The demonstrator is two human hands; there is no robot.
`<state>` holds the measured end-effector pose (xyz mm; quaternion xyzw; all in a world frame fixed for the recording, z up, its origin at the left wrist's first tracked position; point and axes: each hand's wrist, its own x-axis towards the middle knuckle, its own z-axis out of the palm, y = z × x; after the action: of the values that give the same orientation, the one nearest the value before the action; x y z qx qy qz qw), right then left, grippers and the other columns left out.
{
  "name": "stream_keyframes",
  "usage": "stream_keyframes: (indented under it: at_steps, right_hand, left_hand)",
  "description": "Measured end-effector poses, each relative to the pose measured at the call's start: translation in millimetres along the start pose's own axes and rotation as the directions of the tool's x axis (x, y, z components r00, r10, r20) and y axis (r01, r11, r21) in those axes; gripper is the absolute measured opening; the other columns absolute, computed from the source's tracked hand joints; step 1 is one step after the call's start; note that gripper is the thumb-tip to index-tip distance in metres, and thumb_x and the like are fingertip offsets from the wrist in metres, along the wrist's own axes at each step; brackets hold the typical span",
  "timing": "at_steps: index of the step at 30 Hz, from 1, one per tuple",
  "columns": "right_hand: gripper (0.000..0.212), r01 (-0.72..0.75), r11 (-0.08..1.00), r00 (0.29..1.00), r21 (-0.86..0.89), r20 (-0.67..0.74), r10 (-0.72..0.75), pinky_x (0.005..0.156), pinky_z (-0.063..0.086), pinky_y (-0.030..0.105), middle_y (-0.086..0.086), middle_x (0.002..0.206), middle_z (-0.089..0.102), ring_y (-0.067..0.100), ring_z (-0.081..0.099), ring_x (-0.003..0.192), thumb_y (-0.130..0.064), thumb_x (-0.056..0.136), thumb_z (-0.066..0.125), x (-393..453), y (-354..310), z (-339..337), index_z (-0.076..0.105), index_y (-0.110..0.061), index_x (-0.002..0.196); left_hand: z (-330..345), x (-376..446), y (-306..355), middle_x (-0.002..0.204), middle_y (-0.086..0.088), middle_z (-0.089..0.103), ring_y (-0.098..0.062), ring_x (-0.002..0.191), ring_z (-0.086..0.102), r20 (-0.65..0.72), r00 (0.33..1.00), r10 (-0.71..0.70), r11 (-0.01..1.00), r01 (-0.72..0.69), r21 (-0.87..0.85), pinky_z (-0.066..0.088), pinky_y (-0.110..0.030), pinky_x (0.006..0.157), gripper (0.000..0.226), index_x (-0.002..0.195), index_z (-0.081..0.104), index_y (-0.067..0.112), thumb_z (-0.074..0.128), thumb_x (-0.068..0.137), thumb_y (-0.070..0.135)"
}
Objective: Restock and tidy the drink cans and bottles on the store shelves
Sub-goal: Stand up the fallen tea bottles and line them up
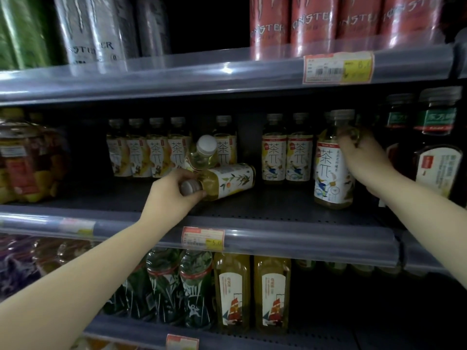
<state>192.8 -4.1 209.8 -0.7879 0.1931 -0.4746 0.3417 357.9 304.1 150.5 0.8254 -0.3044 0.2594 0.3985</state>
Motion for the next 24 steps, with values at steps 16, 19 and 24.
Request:
stream_keyframes:
  at_steps: [16, 19, 24]
  right_hand:
    - [0.018, 0.0, 1.0, 0.999, 0.018, 0.046, -0.001, 0.078, 0.034, 0.028, 0.005, 0.098, 0.052, 0.019, 0.048, 0.089, -0.029, 0.099, 0.041, -6.5, -9.3, -3.4, 0.05, -0.017, 0.107]
    - [0.01, 0.002, 1.0, 0.998, 0.02, 0.057, -0.003, 0.079, 0.032, 0.028, 0.005, 0.099, 0.051, 0.019, 0.046, 0.091, -0.027, 0.099, 0.041, -6.4, -10.1, -5.5, 0.045, -0.019, 0.104]
    - [0.032, -0.003, 1.0, 0.999, 0.01, 0.046, 0.002, 0.08, 0.031, 0.026, 0.002, 0.102, 0.048, 0.016, 0.044, 0.094, -0.031, 0.1, 0.041, -6.4, -8.8, -5.2, 0.048, -0.011, 0.124]
  left_hand:
    - [5.7, 47.4, 136.6, 0.095, 0.021, 0.059, 0.012, 0.085, 0.054, -0.051, 0.973, 0.225, 0.901, -0.227, -0.37, 0.042, -0.002, 0.068, 0.032, 0.117, 0.063, 0.025, 0.065, 0.088, 0.037]
    - [25.0, 67.9, 146.8, 0.104, 0.014, 0.058, -0.005, 0.096, 0.057, 0.077, 0.994, 0.082, 0.876, -0.036, -0.481, 0.04, -0.01, 0.067, 0.032, 0.123, 0.059, 0.026, 0.06, 0.092, 0.035]
    - [53.0, 75.8, 149.8, 0.13, 0.006, 0.051, -0.013, 0.114, 0.05, 0.248, 0.96, 0.134, 0.861, 0.011, -0.508, 0.039, -0.02, 0.083, 0.047, 0.139, 0.04, 0.031, 0.052, 0.095, 0.041]
